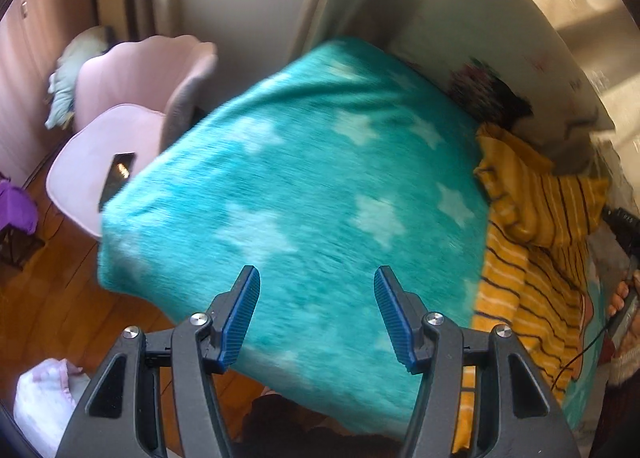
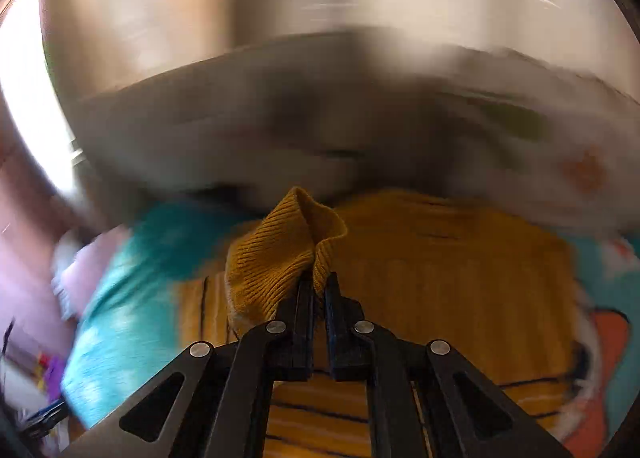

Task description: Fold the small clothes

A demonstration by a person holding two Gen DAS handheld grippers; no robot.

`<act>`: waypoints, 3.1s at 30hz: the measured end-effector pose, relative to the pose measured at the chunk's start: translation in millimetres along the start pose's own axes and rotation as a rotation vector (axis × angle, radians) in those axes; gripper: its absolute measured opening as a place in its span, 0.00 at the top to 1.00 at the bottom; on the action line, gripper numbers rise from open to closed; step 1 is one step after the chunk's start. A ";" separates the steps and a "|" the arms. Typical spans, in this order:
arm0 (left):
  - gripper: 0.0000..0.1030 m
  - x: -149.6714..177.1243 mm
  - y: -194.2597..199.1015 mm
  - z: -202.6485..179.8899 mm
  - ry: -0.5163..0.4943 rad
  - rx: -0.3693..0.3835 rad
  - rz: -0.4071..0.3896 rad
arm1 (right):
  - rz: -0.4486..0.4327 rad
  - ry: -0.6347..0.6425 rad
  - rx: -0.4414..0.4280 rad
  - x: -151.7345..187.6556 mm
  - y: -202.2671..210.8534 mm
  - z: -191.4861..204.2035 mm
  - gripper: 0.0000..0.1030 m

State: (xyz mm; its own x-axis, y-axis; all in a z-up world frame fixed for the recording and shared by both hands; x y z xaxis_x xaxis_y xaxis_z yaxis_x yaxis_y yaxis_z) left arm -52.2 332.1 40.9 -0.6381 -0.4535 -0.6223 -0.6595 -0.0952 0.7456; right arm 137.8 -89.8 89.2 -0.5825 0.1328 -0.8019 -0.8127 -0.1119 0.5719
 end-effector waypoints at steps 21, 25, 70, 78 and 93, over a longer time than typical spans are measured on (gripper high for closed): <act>0.37 53.8 -18.6 -143.3 -0.165 0.081 0.085 | 0.155 -0.299 0.164 47.7 1.9 -267.1 0.57; 0.37 66.1 -28.3 -157.4 -0.140 0.111 0.128 | 0.123 -0.318 0.057 43.9 13.4 -253.0 0.57; 0.36 151.8 -25.0 -157.3 0.146 0.561 0.288 | 0.495 -0.596 -0.588 244.0 121.4 -129.7 0.49; 0.93 147.4 -27.0 -141.2 0.152 0.352 0.305 | 0.469 -0.484 -0.469 244.3 124.8 -117.8 0.89; 0.93 168.2 49.4 -126.6 0.127 0.339 0.328 | 0.553 -0.459 -0.578 252.5 184.9 -133.5 0.90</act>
State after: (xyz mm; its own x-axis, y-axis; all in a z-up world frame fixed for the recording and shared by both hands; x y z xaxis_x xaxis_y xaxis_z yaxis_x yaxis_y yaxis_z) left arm -141.8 139.0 3.2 -0.7943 -0.5176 -0.3182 -0.5376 0.3548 0.7649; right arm -157.7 -208.4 -30.6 -0.9347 0.2775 -0.2222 -0.3555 -0.7340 0.5787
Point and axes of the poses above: each gripper's, at about its wrist camera, not at the fingertips, and y roughly against the way its jaws point, z to its left, x to its underside, the point moved 2 cm from there along -y, roughly the way its jaws point, and after that the axes turned 14 degrees about -z, right-handed, at the moved point
